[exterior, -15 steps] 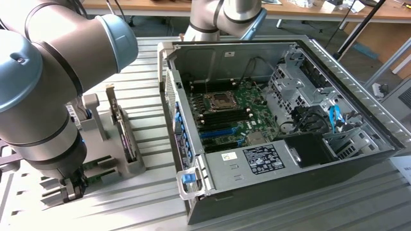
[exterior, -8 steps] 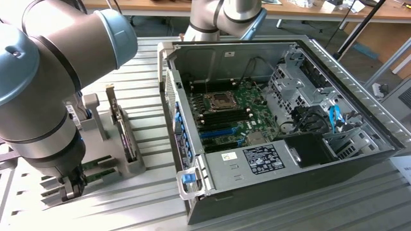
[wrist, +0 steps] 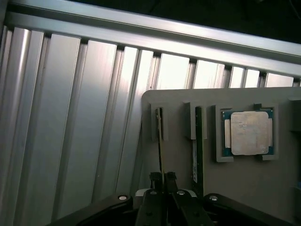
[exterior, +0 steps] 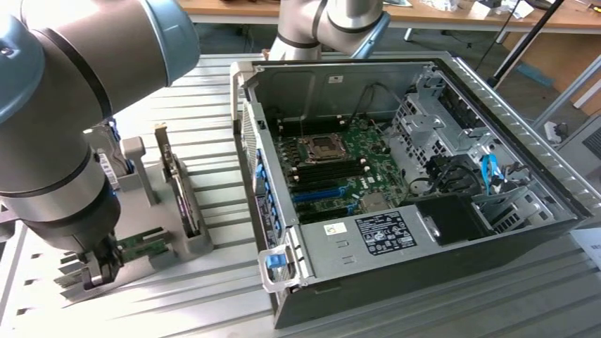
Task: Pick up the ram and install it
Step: 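Pick up the ram and move it above insertion slot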
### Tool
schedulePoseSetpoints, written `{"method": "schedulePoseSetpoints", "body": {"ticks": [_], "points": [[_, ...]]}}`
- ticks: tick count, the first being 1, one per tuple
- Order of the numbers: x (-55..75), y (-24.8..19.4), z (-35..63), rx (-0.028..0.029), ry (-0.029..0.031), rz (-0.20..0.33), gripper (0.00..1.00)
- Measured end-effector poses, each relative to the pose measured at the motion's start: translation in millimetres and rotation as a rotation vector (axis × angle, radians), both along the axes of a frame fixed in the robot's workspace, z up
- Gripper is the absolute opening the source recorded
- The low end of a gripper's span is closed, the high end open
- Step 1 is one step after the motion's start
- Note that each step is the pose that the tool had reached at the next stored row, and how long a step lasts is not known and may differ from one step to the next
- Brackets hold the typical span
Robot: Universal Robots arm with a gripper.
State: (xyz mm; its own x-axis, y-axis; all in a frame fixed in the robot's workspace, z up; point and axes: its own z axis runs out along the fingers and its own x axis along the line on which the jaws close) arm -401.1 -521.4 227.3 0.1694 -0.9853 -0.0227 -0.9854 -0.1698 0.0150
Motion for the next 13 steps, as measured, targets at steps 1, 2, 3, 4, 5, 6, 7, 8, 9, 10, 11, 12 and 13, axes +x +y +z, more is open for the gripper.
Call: {"method": "schedulePoseSetpoints", "body": {"ticks": [1, 2, 3, 4, 5, 6, 7, 8, 9, 10, 11, 12, 13], "points": [[0.0, 0.0, 1.9, 0.0001, -0.0001, 0.000, 0.14], [0.0, 0.0, 4.4, -0.0001, 0.0001, 0.000, 0.14], [0.0, 0.0, 6.7, -0.0001, 0.0001, 0.000, 0.14], [0.0, 0.0, 9.1, -0.0001, 0.0001, 0.000, 0.14], [0.0, 0.0, 11.2, -0.0001, 0.0001, 0.000, 0.14], [0.0, 0.0, 13.9, -0.0001, 0.0000, 0.000, 0.14], [0.0, 0.0, 16.6, 0.0000, 0.0000, 0.000, 0.14], [0.0, 0.0, 19.4, 0.0000, 0.0000, 0.000, 0.14], [0.0, 0.0, 22.3, 0.0000, 0.0000, 0.000, 0.14], [0.0, 0.0, 25.0, 0.0000, 0.0000, 0.000, 0.14], [0.0, 0.0, 28.6, 0.0001, -0.0001, 0.000, 0.14], [0.0, 0.0, 31.7, 0.0000, 0.0000, 0.000, 0.14], [0.0, 0.0, 35.0, -0.0002, 0.0001, 0.000, 0.14]]}}
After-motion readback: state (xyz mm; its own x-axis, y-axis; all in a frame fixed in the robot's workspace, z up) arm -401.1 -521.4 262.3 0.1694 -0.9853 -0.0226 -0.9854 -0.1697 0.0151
